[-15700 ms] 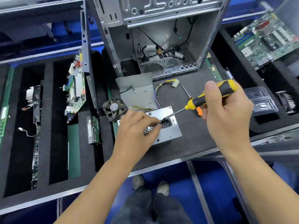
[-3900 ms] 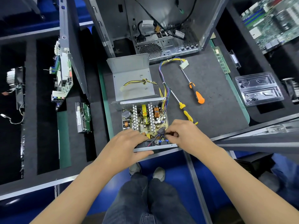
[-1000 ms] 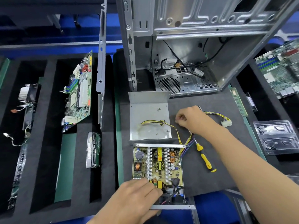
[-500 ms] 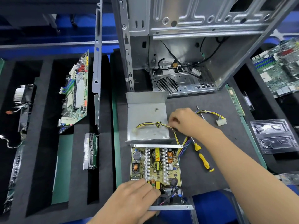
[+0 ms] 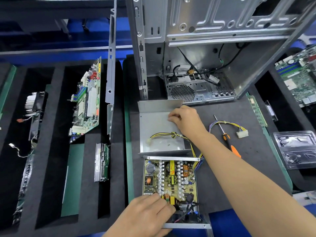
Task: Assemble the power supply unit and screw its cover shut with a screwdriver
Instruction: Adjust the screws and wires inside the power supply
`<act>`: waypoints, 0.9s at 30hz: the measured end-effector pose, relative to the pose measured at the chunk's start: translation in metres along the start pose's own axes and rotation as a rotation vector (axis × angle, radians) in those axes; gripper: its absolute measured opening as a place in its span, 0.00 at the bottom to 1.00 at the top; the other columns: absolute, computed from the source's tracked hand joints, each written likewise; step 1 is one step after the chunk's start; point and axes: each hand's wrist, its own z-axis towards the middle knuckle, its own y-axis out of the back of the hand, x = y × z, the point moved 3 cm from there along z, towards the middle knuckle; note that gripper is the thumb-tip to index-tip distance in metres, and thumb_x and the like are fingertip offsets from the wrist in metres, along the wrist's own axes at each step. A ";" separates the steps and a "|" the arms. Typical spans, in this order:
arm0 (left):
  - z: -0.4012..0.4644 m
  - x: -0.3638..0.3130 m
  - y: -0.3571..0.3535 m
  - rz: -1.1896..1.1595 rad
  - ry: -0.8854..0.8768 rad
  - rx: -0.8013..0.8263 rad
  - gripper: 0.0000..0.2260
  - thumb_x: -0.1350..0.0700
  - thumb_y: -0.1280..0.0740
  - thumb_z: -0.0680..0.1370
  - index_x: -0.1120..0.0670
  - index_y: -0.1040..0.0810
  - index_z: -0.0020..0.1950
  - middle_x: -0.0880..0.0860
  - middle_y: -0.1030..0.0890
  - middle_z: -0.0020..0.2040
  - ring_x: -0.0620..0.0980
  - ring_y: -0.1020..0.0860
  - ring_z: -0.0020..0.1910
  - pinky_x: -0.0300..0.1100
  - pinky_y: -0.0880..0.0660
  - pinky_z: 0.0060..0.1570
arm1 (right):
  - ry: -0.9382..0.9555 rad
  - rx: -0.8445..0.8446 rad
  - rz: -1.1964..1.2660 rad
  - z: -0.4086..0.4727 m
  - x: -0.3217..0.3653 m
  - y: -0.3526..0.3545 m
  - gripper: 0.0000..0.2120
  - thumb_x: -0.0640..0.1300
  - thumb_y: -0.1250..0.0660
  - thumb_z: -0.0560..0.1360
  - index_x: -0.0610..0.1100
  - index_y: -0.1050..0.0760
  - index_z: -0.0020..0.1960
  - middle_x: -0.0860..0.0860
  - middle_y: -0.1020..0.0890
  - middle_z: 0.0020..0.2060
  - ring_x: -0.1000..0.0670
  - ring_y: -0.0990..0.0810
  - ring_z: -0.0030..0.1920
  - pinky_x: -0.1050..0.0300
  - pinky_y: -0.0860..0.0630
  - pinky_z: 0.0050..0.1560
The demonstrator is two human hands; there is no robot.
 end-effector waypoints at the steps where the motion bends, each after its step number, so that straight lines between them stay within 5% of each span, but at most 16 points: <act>1: 0.000 0.000 0.000 -0.001 -0.001 0.003 0.08 0.47 0.32 0.74 0.46 0.15 0.46 0.43 0.22 0.36 0.42 0.25 0.34 0.32 0.29 0.33 | -0.001 0.001 0.007 0.000 -0.001 0.001 0.04 0.41 0.28 0.74 0.43 0.16 0.47 0.46 0.22 0.43 0.44 0.22 0.47 0.49 0.25 0.52; 8: 0.002 0.000 0.001 0.020 0.005 -0.010 0.08 0.46 0.33 0.73 0.46 0.15 0.44 0.43 0.23 0.35 0.42 0.26 0.34 0.31 0.30 0.33 | -0.125 0.027 -0.139 -0.012 -0.029 0.026 0.02 0.39 0.30 0.76 0.44 0.19 0.46 0.48 0.19 0.45 0.45 0.22 0.50 0.53 0.28 0.48; 13: 0.001 0.000 0.001 0.037 0.012 -0.035 0.10 0.46 0.36 0.77 0.46 0.16 0.46 0.43 0.23 0.36 0.42 0.27 0.35 0.31 0.31 0.34 | -0.174 0.034 -0.101 -0.024 -0.039 0.040 0.02 0.39 0.27 0.75 0.45 0.19 0.46 0.54 0.21 0.36 0.50 0.21 0.43 0.50 0.22 0.53; 17: -0.001 -0.001 -0.001 0.020 0.022 -0.029 0.17 0.45 0.44 0.83 0.47 0.16 0.47 0.43 0.23 0.38 0.42 0.27 0.36 0.32 0.29 0.35 | -0.186 0.008 -0.096 -0.026 -0.044 0.045 0.08 0.38 0.32 0.78 0.44 0.18 0.55 0.46 0.19 0.47 0.45 0.21 0.49 0.51 0.24 0.56; 23: -0.004 -0.004 -0.001 0.008 0.002 0.017 0.12 0.43 0.26 0.74 0.48 0.17 0.52 0.43 0.23 0.40 0.42 0.26 0.39 0.32 0.28 0.39 | -0.099 0.067 -0.277 -0.037 -0.041 0.046 0.10 0.40 0.34 0.80 0.43 0.18 0.58 0.42 0.20 0.54 0.41 0.25 0.57 0.53 0.31 0.58; 27: 0.000 -0.006 0.016 -0.030 0.033 -0.042 0.15 0.41 0.33 0.78 0.50 0.17 0.55 0.44 0.22 0.40 0.43 0.26 0.39 0.32 0.29 0.39 | -0.042 -0.193 -0.155 -0.057 -0.030 0.064 0.10 0.42 0.35 0.81 0.43 0.17 0.57 0.44 0.19 0.53 0.41 0.26 0.54 0.48 0.31 0.59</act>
